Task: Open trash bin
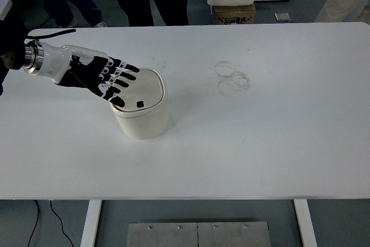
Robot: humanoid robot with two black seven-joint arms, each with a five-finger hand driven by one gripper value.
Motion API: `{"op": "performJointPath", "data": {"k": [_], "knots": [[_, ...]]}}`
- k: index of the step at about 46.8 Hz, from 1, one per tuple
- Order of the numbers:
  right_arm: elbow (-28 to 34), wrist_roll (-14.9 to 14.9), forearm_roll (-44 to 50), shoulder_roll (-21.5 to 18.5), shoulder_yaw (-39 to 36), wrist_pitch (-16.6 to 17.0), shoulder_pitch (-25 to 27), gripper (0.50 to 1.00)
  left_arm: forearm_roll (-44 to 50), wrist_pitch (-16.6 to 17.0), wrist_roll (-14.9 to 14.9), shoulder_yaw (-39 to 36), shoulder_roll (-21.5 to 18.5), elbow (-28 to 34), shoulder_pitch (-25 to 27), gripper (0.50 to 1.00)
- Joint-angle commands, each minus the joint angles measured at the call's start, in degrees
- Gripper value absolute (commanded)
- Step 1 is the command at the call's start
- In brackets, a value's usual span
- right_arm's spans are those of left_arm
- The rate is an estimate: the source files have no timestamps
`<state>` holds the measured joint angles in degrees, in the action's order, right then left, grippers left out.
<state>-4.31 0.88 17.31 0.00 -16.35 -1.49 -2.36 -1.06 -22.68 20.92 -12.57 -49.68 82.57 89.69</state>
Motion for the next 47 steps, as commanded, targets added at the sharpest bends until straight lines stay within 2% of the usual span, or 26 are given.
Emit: {"op": "performJointPath", "data": {"k": [1,18,47], "knots": [[0.0,0.0,0.0,0.0,0.0,0.0,-0.01,0.991,0.0,0.01,0.0,0.0,0.46,-0.04,-0.04,1.0],[0.0,0.0,0.0,0.0,0.0,0.0,-0.01,0.989,0.0,0.27,0.0,-0.08,2.66,-0.21,-0.57,1.0],[0.0,0.0,0.0,0.0,0.0,0.0,-0.01,0.989,0.0,0.53,0.0,-0.96,3.1,-0.21,-0.83,1.0]]}}
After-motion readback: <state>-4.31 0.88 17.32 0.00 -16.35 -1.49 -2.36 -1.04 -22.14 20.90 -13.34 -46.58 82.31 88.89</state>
